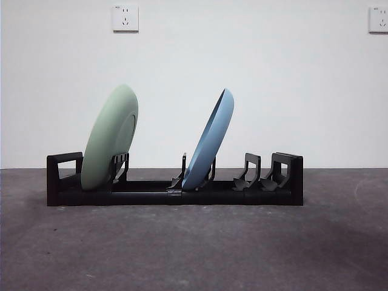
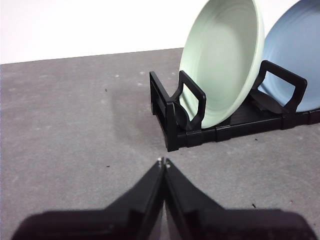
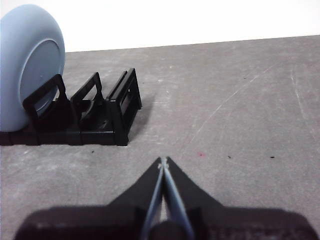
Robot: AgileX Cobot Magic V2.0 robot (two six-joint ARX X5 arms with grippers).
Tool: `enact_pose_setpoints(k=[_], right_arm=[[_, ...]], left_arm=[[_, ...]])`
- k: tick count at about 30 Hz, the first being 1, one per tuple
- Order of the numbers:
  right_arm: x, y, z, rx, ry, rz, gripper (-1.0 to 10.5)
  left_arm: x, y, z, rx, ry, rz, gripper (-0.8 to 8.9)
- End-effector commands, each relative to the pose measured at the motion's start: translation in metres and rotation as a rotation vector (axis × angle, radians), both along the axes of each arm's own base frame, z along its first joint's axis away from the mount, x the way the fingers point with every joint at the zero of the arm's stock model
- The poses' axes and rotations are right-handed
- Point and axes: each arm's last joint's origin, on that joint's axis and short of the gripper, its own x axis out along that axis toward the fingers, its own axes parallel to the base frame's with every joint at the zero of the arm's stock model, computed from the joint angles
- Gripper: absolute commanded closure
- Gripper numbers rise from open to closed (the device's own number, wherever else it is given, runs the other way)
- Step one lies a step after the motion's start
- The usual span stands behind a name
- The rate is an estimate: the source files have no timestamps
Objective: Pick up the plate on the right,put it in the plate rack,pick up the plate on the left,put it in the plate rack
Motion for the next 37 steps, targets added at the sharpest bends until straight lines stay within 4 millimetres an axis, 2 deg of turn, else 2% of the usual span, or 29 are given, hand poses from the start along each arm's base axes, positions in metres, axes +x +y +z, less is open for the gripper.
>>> enact_pose_setpoints(k=[1,37], right_arm=[[0.0007,0.0000,-0.0050,0.011,0.014,-0.006,9.4],[0.0007,0.0000,-0.0050,0.010,0.014,-0.006,9.4]], left_arm=[[0.0007,0.0002,-0.0046,0.007,0.005,0.000,8.17],[0.0007,0.0002,-0.0046,0.007,0.005,0.000,8.17]])
